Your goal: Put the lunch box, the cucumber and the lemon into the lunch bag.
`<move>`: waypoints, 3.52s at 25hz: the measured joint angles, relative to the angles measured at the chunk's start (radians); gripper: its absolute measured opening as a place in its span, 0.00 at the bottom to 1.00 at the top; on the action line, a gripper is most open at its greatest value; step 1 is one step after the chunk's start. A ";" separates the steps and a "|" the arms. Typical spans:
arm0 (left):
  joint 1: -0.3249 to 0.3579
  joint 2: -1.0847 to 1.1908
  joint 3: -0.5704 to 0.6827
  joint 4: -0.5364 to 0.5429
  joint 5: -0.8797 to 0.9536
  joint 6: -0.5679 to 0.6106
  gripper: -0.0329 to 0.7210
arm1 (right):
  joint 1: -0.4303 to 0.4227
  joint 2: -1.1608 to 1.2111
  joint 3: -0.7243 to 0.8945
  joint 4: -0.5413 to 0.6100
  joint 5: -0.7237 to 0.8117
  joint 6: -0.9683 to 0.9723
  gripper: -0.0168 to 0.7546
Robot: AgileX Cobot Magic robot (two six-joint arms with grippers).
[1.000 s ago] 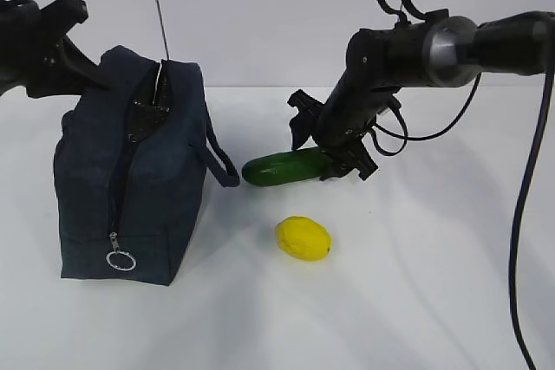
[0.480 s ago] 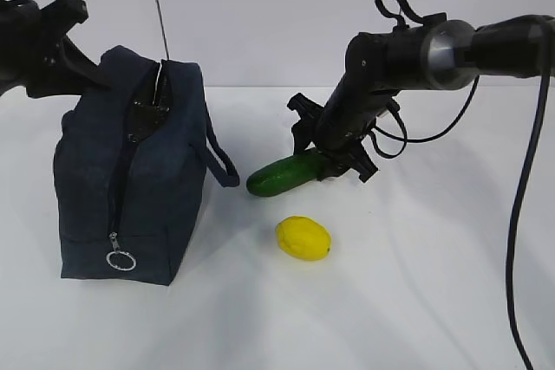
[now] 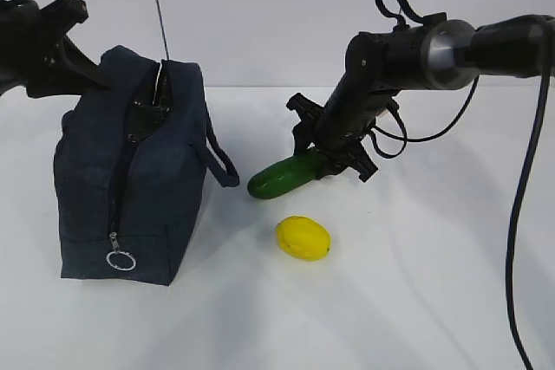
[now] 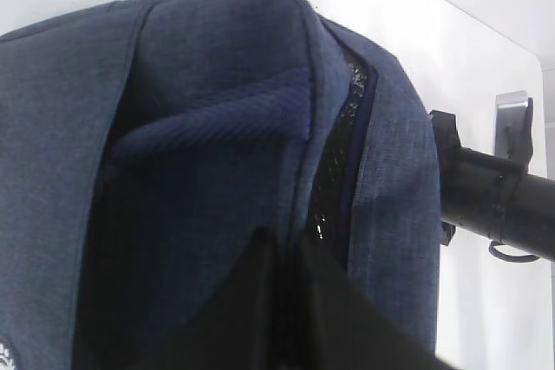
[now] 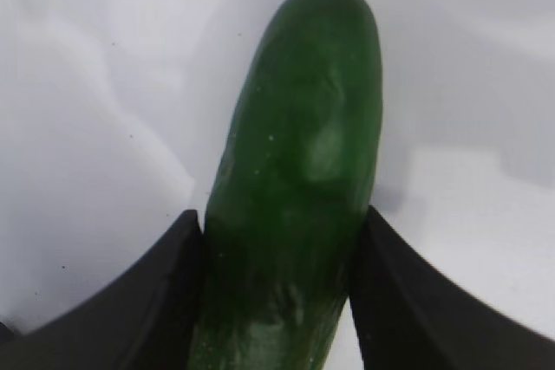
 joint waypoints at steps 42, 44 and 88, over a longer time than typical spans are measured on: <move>0.000 0.000 0.000 -0.004 0.000 0.000 0.06 | 0.000 0.000 -0.788 0.454 0.588 -0.848 0.52; 0.000 0.000 0.000 -0.011 0.000 0.000 0.06 | 0.002 0.000 -0.788 0.494 0.588 -0.866 0.52; 0.000 0.000 0.000 -0.075 -0.076 0.020 0.06 | 0.153 0.070 -0.767 0.413 0.592 -0.971 0.51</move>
